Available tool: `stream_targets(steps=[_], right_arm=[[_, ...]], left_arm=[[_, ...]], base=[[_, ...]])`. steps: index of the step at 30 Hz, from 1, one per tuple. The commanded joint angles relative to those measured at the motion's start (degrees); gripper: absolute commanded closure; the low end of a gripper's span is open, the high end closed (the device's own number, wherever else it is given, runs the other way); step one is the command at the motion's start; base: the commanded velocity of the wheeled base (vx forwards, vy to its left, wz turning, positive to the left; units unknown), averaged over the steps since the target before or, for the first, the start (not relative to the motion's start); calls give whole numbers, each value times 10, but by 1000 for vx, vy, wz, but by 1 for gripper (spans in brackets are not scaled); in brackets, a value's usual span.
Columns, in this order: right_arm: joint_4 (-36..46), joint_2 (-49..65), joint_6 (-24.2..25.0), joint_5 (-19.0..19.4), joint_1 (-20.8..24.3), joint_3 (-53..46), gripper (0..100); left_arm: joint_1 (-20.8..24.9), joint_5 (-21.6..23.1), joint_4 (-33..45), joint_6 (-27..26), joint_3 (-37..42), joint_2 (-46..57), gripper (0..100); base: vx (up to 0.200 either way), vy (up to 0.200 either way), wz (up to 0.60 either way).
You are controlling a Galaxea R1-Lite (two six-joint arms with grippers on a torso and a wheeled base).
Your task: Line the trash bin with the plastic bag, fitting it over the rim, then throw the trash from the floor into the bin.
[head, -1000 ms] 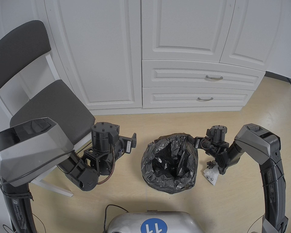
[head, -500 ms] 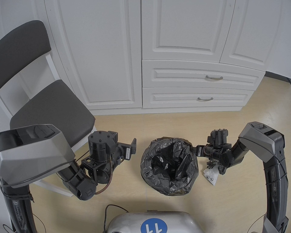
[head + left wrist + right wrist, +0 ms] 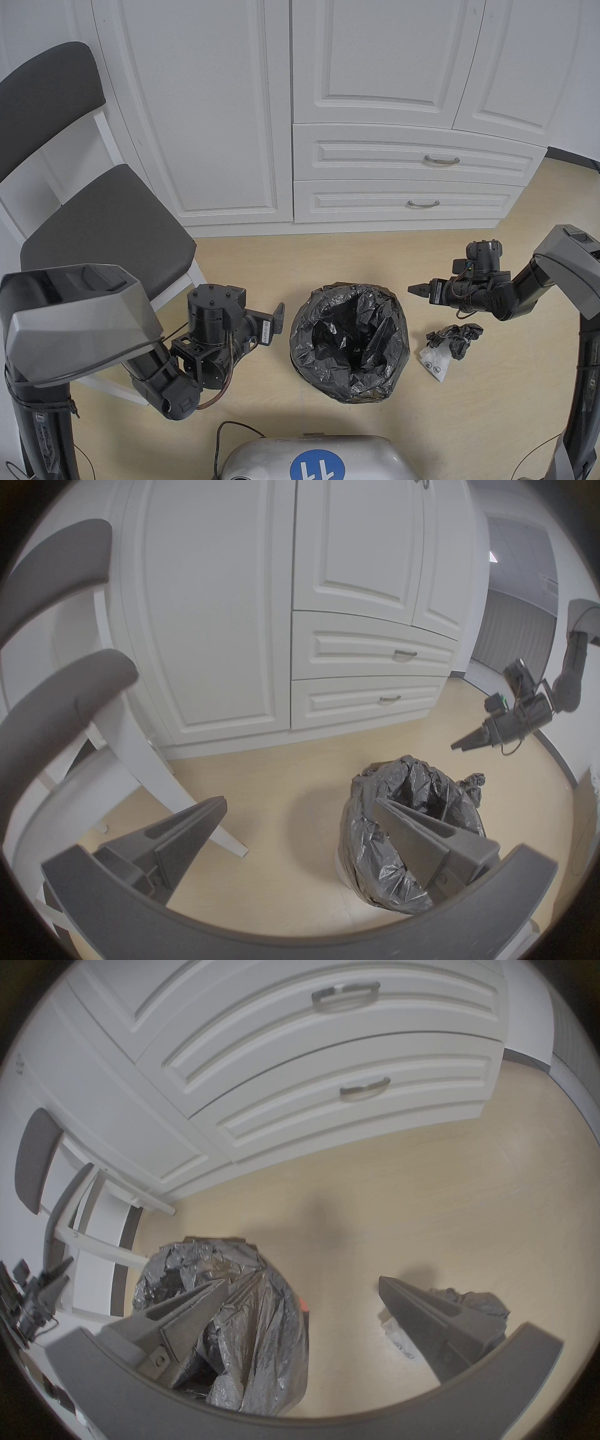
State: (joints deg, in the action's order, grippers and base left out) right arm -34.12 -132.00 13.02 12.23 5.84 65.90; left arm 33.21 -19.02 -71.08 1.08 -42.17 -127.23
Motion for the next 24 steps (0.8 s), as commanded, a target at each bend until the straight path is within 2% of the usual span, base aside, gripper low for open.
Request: stream_targets(steps=[1, 5, 11, 14, 17, 19, 20, 21, 24], right_arm=[[-3, 23, 0, -2, 0, -4, 0], [-4, 52, 3, -4, 22, -21, 0], [-6, 106, 1, -60, 56, -75, 0], [-24, 128, 0, -80, 66, -155, 0], [-138, 122, 7, -84, 62, -246, 0], [-193, 117, 20, -87, 57, -265, 0], [-193, 117, 20, -87, 57, -265, 0], [-219, 113, 32, -96, 54, -273, 0], [-219, 113, 32, -107, 54, -272, 0]], left_arm=[[13, 6, 8, 3, -56, -83, 0], [19, 6, 32, 5, -106, -130, 0], [-2, 6, 44, 25, -146, -152, 0], [-13, 6, 44, 46, -175, -162, 0], [-14, 6, 44, 78, -190, -166, 0], [-13, 8, 43, 90, -189, -166, 0], [-13, 8, 43, 90, -189, -166, 0], [-11, 11, 42, 113, -189, -170, 0], [-10, 24, 42, 120, -198, -184, 0]], base=[[0, 0, 0], [0, 0, 0], [0, 0, 0], [0, 0, 0], [0, 0, 0], [0, 0, 0], [0, 0, 0], [0, 0, 0], [0, 0, 0]])
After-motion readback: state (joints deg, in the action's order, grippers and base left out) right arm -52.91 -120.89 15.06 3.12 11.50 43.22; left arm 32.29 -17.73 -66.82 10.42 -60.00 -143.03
